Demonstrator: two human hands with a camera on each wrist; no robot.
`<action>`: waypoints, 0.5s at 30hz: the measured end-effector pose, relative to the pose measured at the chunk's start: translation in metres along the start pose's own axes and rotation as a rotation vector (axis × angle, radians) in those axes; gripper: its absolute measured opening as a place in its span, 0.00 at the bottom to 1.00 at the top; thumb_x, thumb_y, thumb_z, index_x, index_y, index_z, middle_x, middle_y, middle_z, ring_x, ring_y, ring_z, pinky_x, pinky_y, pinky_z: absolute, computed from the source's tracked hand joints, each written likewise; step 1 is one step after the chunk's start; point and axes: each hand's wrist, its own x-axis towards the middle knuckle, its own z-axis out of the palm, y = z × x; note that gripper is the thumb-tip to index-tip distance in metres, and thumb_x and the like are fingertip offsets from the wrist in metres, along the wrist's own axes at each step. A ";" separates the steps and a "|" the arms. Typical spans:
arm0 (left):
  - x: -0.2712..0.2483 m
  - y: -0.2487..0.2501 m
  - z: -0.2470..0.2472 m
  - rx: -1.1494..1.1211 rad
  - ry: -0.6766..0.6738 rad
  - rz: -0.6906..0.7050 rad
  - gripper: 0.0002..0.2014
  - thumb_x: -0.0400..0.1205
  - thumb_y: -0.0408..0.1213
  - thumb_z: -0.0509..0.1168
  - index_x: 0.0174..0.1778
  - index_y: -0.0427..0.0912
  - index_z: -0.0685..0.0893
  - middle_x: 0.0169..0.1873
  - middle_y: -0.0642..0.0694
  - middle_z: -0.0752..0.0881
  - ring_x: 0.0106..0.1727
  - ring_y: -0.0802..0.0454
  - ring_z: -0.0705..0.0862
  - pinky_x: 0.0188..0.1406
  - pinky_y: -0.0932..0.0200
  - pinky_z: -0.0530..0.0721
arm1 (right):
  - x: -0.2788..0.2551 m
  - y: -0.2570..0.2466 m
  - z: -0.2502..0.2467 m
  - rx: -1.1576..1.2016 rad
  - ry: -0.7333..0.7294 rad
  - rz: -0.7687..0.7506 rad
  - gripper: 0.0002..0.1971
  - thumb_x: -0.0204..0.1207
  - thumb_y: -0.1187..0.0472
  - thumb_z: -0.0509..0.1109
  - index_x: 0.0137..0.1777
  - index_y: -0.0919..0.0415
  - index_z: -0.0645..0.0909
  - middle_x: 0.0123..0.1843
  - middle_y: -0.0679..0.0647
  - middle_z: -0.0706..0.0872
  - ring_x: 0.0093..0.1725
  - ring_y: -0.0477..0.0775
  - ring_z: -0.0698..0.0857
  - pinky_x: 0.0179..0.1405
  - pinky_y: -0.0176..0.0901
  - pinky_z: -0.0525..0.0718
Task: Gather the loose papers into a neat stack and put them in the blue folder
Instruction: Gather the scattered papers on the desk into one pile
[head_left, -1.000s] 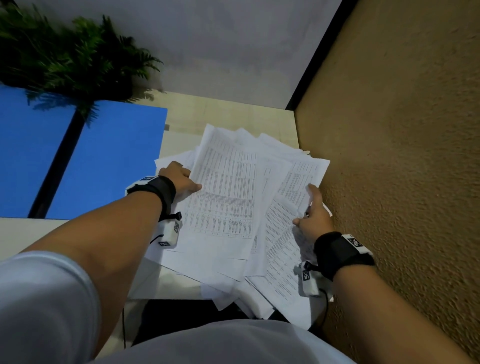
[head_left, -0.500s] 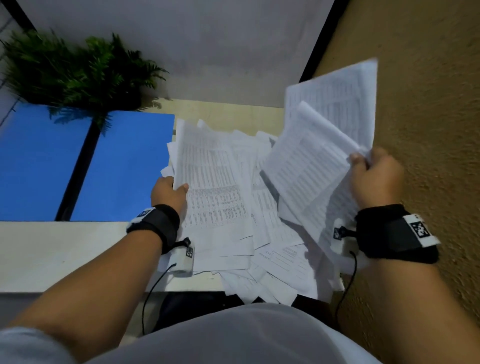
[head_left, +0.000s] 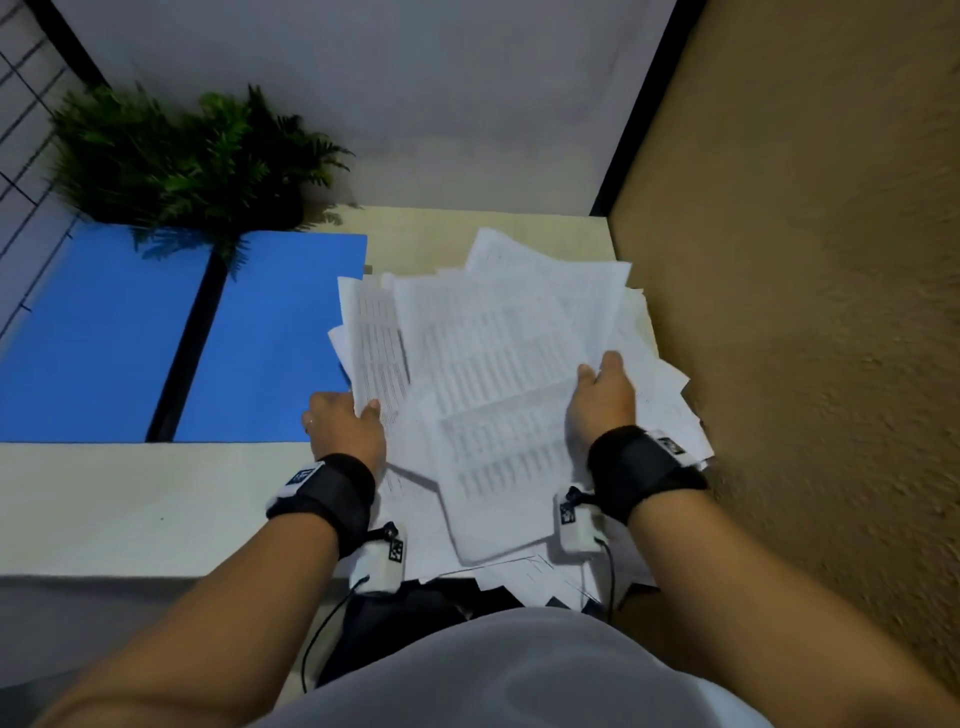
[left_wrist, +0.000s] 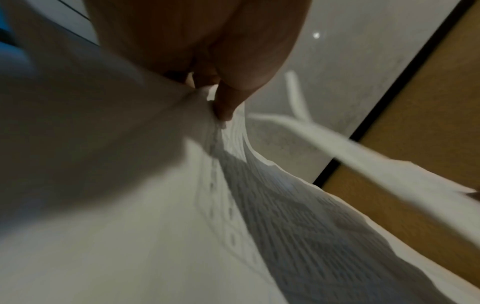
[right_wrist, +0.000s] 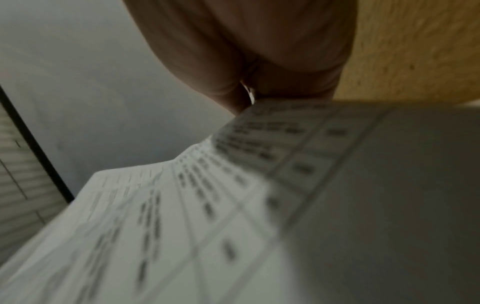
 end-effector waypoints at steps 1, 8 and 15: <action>-0.002 -0.001 0.001 0.010 0.018 0.007 0.15 0.85 0.40 0.63 0.50 0.28 0.83 0.61 0.36 0.75 0.65 0.38 0.74 0.63 0.46 0.78 | -0.001 0.006 0.007 -0.046 -0.044 0.024 0.09 0.87 0.61 0.54 0.59 0.66 0.70 0.53 0.58 0.78 0.54 0.58 0.79 0.58 0.43 0.74; -0.016 -0.011 0.011 -0.268 -0.241 -0.056 0.15 0.86 0.40 0.62 0.67 0.37 0.76 0.58 0.48 0.81 0.57 0.49 0.80 0.58 0.55 0.77 | 0.006 0.033 0.026 -0.204 -0.306 0.200 0.19 0.85 0.67 0.55 0.30 0.60 0.62 0.32 0.51 0.68 0.35 0.54 0.71 0.30 0.41 0.65; 0.001 -0.029 0.012 -0.338 -0.307 -0.147 0.09 0.84 0.36 0.65 0.60 0.44 0.81 0.61 0.43 0.87 0.62 0.41 0.85 0.70 0.40 0.80 | 0.027 0.043 0.007 -0.337 -0.323 0.096 0.12 0.83 0.71 0.55 0.37 0.61 0.68 0.35 0.51 0.71 0.44 0.53 0.72 0.41 0.38 0.67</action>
